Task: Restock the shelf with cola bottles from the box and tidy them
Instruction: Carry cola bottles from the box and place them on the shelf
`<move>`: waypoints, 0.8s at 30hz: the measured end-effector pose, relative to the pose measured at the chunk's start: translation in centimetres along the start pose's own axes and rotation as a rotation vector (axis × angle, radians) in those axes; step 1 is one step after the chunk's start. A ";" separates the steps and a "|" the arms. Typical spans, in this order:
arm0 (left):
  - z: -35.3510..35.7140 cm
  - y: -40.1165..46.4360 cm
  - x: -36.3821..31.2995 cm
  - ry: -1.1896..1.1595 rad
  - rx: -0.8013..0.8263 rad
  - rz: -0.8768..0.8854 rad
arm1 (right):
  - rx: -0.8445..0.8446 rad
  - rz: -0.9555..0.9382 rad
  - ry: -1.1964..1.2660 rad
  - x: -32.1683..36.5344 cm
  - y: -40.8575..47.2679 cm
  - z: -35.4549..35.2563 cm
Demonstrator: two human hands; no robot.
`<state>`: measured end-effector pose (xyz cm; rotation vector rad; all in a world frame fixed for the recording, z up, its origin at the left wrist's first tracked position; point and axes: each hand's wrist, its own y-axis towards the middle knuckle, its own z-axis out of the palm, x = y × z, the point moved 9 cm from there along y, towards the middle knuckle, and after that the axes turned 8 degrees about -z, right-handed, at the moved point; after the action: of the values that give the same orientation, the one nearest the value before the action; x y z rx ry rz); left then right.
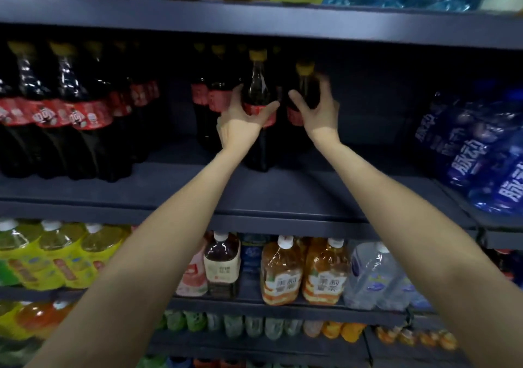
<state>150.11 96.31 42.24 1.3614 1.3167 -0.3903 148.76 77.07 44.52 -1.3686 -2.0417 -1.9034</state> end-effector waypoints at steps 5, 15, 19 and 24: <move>2.7 3.1 -0.1 0.087 0.000 0.029 | -0.093 -0.001 0.048 -3.3 3.1 0.5; 5.6 4.1 1.6 0.190 0.174 0.069 | 0.183 0.083 -0.022 -7.4 4.2 4.1; 5.3 3.3 2.6 0.304 0.161 0.047 | 0.182 0.099 -0.082 -7.7 3.8 3.5; 5.2 2.7 2.1 0.336 0.169 0.043 | 0.160 0.126 -0.011 -7.0 2.8 3.4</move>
<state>155.39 93.61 40.16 1.6464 1.5518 -0.2535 156.52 75.58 41.95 -1.4332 -2.0103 -1.6479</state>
